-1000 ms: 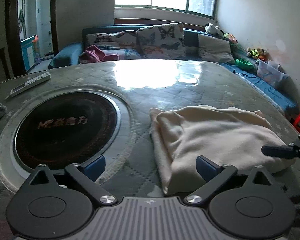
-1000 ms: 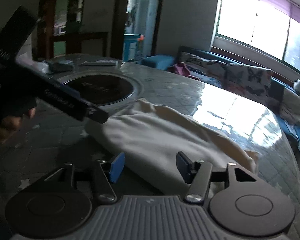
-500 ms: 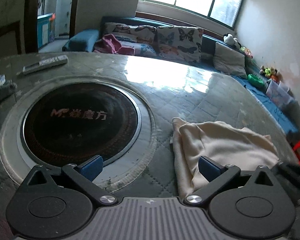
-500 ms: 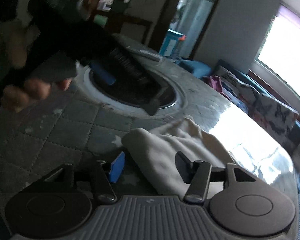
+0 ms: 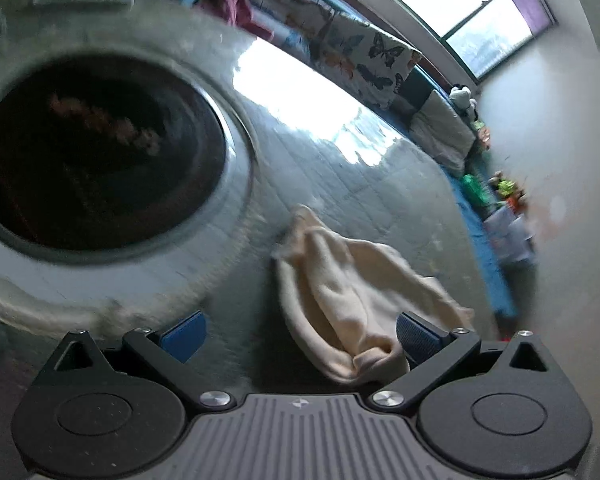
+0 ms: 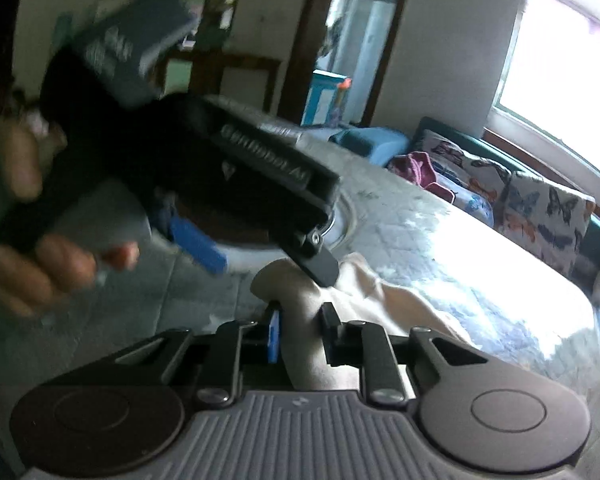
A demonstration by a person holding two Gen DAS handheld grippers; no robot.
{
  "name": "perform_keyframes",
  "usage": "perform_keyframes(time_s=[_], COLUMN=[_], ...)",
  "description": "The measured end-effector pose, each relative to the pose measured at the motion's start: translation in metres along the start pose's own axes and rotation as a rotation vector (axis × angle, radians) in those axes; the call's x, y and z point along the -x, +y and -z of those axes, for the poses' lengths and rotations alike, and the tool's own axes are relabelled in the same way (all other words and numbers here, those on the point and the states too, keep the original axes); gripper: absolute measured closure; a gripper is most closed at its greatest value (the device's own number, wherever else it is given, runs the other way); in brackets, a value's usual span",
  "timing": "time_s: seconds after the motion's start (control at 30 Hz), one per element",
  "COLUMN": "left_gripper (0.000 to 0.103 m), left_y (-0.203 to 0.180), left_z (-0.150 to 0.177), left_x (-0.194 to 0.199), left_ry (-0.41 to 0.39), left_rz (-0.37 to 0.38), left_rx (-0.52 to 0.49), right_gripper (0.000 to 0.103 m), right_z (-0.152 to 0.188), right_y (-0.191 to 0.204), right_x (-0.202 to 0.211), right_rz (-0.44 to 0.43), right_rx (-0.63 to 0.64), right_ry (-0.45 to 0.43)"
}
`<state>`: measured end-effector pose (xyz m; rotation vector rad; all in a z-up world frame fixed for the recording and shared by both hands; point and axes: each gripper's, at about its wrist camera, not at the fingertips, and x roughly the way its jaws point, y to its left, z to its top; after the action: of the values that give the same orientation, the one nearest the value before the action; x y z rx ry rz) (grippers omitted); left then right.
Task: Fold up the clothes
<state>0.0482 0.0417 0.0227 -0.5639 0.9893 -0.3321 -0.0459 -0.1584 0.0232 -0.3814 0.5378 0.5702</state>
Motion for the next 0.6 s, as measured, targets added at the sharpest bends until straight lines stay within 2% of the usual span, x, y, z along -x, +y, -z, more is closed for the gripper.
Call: perform_keyframes(time_s=[0.17, 0.27, 0.33, 0.37, 0.4, 0.43, 0.5, 0.6], left_gripper=[0.006, 0.026, 0.05, 0.056, 0.067, 0.074, 0.08, 0.082], left_y=[-0.004, -0.002, 0.001, 0.003, 0.004, 0.006, 0.009, 0.01], left_z=[-0.003, -0.004, -0.004, -0.004, -0.004, -0.004, -0.004, -0.003], left_x=[-0.014, -0.022, -0.027, -0.029, -0.031, -0.031, -0.03, -0.029], left_ry=[0.057, 0.085, 0.105, 0.113, 0.115, 0.114, 0.112, 0.107], left_rz=[0.081, 0.115, 0.13, 0.132, 0.121, 0.116, 0.113, 0.103], left_rx=[0.11, 0.153, 0.187, 0.199, 0.197, 0.194, 0.19, 0.169], right_gripper=[0.085, 0.085, 0.084, 0.084, 0.082, 0.078, 0.077, 0.077], right_z=[0.002, 0.005, 0.008, 0.01, 0.011, 0.013, 0.018, 0.027], right_y=[-0.012, -0.012, -0.011, -0.01, -0.01, -0.01, -0.017, -0.036], right_x=[0.01, 0.006, 0.007, 0.007, 0.009, 0.011, 0.018, 0.031], right_rz=[-0.019, -0.037, -0.044, -0.047, -0.05, -0.052, -0.059, -0.038], right_rx=[-0.065, -0.062, -0.054, -0.05, -0.051, -0.055, -0.089, -0.16], right_ry=[-0.033, -0.029, -0.027, -0.026, -0.028, -0.032, -0.039, -0.043])
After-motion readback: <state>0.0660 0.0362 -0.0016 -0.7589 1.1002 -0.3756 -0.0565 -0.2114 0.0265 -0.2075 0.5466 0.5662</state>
